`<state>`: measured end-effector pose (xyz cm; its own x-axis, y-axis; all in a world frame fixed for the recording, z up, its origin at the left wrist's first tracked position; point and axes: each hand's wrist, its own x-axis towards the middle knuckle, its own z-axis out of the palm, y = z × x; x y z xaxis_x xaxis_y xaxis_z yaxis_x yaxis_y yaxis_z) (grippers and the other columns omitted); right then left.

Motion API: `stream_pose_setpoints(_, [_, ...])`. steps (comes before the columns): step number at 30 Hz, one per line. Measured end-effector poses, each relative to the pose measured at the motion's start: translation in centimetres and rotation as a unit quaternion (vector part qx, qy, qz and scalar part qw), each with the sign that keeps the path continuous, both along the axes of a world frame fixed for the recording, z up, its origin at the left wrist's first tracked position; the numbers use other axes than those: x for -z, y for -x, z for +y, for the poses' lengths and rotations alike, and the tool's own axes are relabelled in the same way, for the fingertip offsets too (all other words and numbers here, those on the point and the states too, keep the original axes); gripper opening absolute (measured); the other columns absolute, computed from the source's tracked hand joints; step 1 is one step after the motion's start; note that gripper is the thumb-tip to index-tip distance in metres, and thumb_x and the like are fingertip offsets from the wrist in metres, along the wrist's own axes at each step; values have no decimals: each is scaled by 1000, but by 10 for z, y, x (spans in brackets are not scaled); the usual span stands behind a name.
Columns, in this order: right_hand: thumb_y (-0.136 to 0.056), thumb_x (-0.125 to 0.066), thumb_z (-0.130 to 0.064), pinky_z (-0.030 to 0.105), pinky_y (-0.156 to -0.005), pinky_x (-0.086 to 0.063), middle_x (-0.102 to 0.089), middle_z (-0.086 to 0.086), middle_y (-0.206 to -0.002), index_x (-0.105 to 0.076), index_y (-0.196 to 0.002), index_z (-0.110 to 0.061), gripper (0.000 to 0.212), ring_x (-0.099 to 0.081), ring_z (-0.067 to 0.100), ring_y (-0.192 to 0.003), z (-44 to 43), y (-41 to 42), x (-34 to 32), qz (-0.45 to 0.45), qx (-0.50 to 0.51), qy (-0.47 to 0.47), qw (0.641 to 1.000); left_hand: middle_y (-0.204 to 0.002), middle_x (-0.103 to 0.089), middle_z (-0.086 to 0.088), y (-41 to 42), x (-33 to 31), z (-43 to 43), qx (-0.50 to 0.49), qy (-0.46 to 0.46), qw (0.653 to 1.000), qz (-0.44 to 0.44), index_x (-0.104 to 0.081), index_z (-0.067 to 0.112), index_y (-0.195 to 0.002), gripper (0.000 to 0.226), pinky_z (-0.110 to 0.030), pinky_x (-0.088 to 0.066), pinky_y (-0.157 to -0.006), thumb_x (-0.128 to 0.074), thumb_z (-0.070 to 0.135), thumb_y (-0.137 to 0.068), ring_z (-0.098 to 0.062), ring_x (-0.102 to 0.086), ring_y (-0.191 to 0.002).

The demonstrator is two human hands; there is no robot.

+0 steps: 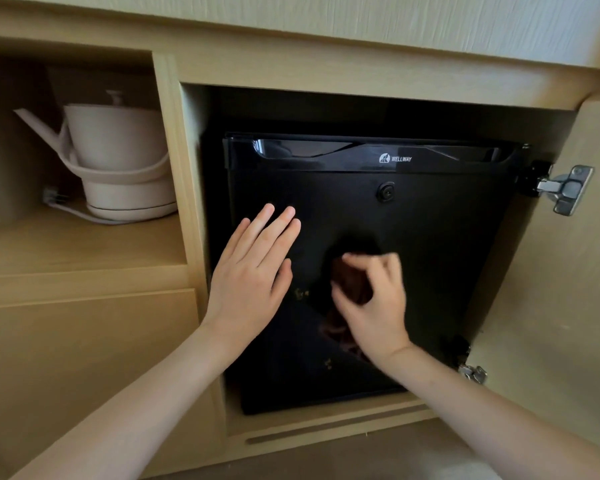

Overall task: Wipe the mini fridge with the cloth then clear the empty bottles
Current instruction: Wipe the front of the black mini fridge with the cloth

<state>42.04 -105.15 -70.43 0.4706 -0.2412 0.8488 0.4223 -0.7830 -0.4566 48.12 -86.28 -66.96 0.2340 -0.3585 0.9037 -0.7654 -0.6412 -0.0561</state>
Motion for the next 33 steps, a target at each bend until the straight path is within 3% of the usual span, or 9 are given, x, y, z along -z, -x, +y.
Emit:
stream_pose_setpoints(2, [-75, -82, -5, 5, -92, -37, -47, 1, -106, -64, -115, -17, 46, -50, -11, -102, 0, -9, -30, -61, 15, -45, 997, -156, -41, -2, 3, 3, 6, -8, -4, 1000, 14, -45, 11, -148, 59, -39, -17, -125, -63, 6, -92, -19, -25, -151])
stream_pose_setpoints(5, [-76, -79, -10, 7, -89, -39, -43, -4, -108, -62, -118, -15, 46, -49, -7, -100, 8, -18, -40, -93, 14, -21, 995, -159, -36, 0, 7, 13, 17, -14, -24, 998, 52, -41, 12, -150, 70, -40, -13, -126, -68, 5, -86, -19, -18, -153])
stream_pose_setpoints(8, [-74, -83, -4, 10, -87, -43, -39, -10, -107, -64, -119, -9, 49, -49, 0, -95, 18, -13, 1, -28, -10, 57, 998, -161, -31, 3, 8, 22, 25, -22, -65, 995, 66, -37, 13, -152, 77, -39, -10, -126, -71, 6, -83, -19, -13, -154])
stream_pose_setpoints(12, [-73, -85, 0, 29, -80, -55, -49, 1, -102, -67, -118, -7, 48, -54, 11, -90, 17, 0, 32, 55, -39, 158, 985, -162, -30, 3, 9, 22, 23, -26, -60, 994, 83, -34, 14, -154, 79, -39, -11, -126, -70, 6, -84, -20, -11, -154])
stream_pose_setpoints(15, [-73, -84, 0, 10, -89, -43, -47, -3, -103, -67, -115, -9, 47, -52, -4, -97, 15, -5, 4, -8, -20, 79, 997, -163, -28, 3, 8, 24, 23, -23, -67, 994, 81, -33, 13, -154, 79, -39, -11, -126, -69, 6, -85, -20, -11, -154])
stream_pose_setpoints(19, [-75, -79, -7, 6, -90, -38, -40, -9, -108, -63, -118, -13, 47, -48, -10, -103, 18, -20, -30, -84, 9, 34, 996, -162, -28, 3, 6, 25, 23, -31, -73, 994, 80, -31, 14, -155, 79, -37, -8, -126, -68, 7, -86, -20, -9, -155])
stream_pose_setpoints(26, [-72, -85, 2, 16, -81, -46, -51, 6, -99, -66, -120, -4, 52, -53, 14, -90, 14, -3, 36, 55, -28, 239, 969, -163, -27, 2, 8, 24, 24, -33, -74, 993, 84, -29, 15, -155, 80, -36, -6, -126, -67, 6, -86, -20, -9, -155])
stream_pose_setpoints(30, [-73, -82, 1, 7, -90, -37, -40, -9, -103, -67, -117, -9, 47, -47, -4, -94, 12, -9, -1, -13, -16, 123, 992, -163, -28, 2, 7, 25, 25, -25, -79, 993, 79, -29, 14, -155, 83, -37, -7, -126, -67, 3, -82, -21, -8, -155])
stream_pose_setpoints(33, [-76, -79, -7, 5, -89, -36, -38, -12, -106, -64, -119, -14, 45, -47, -9, -100, 15, -19, -30, -75, 2, 62, 995, -162, -28, 2, 7, 26, 25, -32, -82, 993, 75, -29, 13, -155, 83, -38, -8, -126, -66, 3, -82, -22, -9, -155])
